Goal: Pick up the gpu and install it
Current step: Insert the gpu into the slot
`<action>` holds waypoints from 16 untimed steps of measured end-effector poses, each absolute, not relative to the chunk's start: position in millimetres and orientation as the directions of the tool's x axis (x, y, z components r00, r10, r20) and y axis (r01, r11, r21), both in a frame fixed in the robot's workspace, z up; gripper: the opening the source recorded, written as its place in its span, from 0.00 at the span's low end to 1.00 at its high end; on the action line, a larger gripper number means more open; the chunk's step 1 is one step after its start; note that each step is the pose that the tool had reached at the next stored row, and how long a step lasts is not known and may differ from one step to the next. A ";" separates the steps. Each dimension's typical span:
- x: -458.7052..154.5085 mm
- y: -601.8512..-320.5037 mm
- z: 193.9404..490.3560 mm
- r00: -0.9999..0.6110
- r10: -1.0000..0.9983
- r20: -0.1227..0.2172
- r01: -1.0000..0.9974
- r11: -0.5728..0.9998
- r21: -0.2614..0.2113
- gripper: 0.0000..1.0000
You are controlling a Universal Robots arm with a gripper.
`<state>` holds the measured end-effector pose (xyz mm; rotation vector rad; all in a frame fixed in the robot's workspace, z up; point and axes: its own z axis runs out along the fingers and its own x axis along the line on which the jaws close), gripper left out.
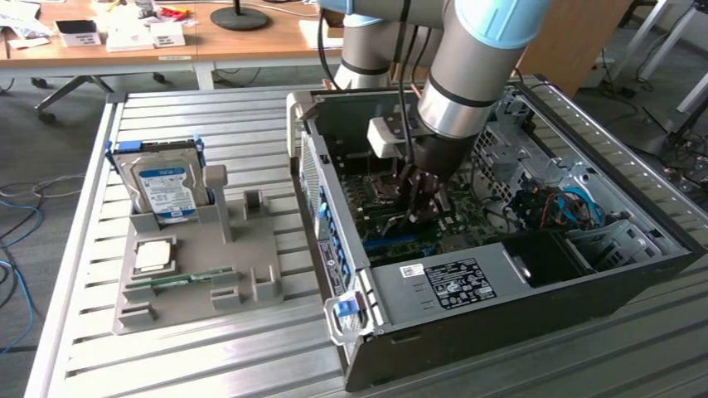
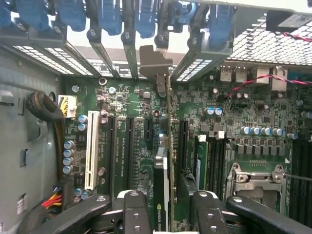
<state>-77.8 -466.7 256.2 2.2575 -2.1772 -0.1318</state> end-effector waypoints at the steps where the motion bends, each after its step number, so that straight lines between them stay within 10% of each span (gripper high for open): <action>1: -78.4 -466.7 255.9 0.038 -0.998 -0.059 -0.997 -0.042 0.060 0.40; 16: -79.3 -463.5 251.3 0.114 -0.992 -0.062 -0.991 -0.118 0.059 0.40</action>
